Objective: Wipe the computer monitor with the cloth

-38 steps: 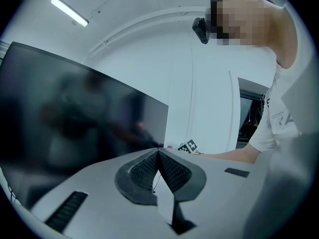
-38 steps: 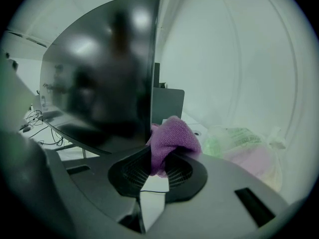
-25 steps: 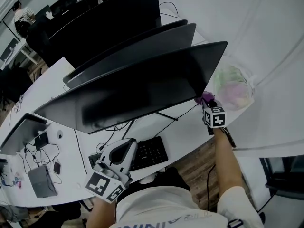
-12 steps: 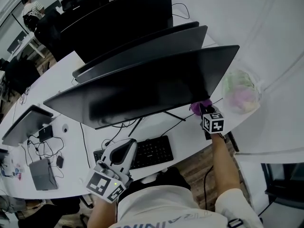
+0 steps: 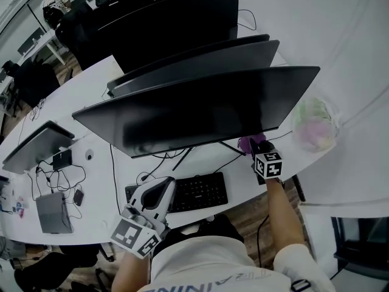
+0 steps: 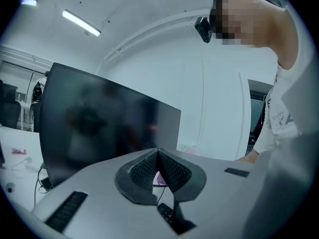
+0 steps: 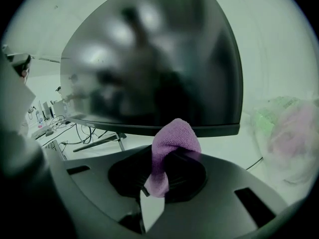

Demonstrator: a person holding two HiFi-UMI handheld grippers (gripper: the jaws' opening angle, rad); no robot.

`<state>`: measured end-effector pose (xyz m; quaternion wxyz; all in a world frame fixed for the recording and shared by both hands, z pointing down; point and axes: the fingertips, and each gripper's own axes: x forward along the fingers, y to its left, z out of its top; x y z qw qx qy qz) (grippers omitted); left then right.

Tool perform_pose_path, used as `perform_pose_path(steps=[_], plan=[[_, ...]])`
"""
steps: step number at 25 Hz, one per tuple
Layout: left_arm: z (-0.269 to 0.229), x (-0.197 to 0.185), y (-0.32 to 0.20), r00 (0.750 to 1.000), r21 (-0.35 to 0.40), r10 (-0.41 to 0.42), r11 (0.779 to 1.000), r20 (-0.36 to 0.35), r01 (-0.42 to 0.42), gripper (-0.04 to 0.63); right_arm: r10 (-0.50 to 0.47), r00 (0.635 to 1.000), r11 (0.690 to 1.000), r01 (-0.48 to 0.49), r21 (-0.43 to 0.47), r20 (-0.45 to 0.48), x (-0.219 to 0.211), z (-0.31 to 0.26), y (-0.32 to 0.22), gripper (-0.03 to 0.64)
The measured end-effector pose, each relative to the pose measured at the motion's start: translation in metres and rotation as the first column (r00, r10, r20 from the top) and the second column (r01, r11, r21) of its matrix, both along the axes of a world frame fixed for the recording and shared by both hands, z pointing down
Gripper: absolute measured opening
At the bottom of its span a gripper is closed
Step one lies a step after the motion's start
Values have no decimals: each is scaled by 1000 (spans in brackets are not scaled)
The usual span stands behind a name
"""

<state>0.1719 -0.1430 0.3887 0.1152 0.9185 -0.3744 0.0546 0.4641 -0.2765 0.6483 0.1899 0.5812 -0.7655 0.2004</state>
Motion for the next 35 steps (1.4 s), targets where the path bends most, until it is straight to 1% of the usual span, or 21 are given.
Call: perform_pose_path(steps=[4,8,13,18,26,35], plan=[[-2,-17,6,1000,4,-22,1000,-8,22,5,-56,998,998,56,8,-30,-29,-3,4,63],[-2,-32,13,999,6,-40,999,-13,40,5,-119,989,993,121,14,-88,-60,-4,7,63],[-6,-55,18,998,11,-63,998,-21,63,5,-154,980,987,157,18,-123,-89,-6,10,63],[-6,-79,24,996,4,-85,996,-21,85,5,-188,973,981,191,12,-135,-118,-8,12,63],[-8,-119,30,992,-3,-122,992,-28,122,5,-244,962,969,246,3,-124,-171,-11,17,63],[-10,-155,34,988,-4,-149,989,-36,149,4,-293,947,956,295,-4,-130,-222,-13,20,63]])
